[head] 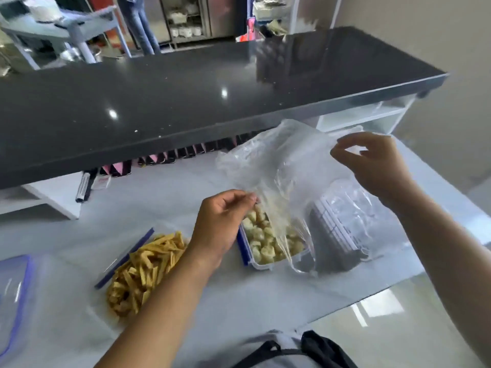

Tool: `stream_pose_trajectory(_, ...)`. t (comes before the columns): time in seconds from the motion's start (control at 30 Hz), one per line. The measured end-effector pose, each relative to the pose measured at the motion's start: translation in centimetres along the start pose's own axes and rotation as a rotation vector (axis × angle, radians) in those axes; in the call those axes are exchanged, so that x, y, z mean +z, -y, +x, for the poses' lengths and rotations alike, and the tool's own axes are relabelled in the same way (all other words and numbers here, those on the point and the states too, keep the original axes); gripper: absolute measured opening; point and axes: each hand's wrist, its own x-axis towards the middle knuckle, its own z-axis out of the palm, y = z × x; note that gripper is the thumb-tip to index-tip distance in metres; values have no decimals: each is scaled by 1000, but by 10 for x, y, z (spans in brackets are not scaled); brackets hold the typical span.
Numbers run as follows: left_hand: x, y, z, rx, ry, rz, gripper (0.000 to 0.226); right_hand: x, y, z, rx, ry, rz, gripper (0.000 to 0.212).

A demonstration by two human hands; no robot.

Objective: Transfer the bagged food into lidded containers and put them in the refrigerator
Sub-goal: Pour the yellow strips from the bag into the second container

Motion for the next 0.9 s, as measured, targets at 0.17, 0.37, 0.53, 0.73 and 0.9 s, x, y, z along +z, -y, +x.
stream_pose_trajectory(0.17, 73, -5, 28, -45, 255, 56, 14, -64, -34, 6, 127, -94, -191, 4)
stream_pose_trajectory(0.37, 118, -1, 39, -89, 483, 188, 12, -102, -86, 14, 301, -172, -430, 18)
stream_pose_trajectory(0.53, 104, 34, 42, 11, 502, 610, 50, -63, -98, 0, 67, -10, -645, 65)
stream_pose_trajectory(0.73, 75, 71, 25, 83, 529, 1149, 85, 8, -147, 3, 254, 504, -870, 74)
stream_pose_trajectory(0.9, 60, 92, 18, 119, 507, 1288, 84, 23, -181, -10, 254, 572, -861, 71)
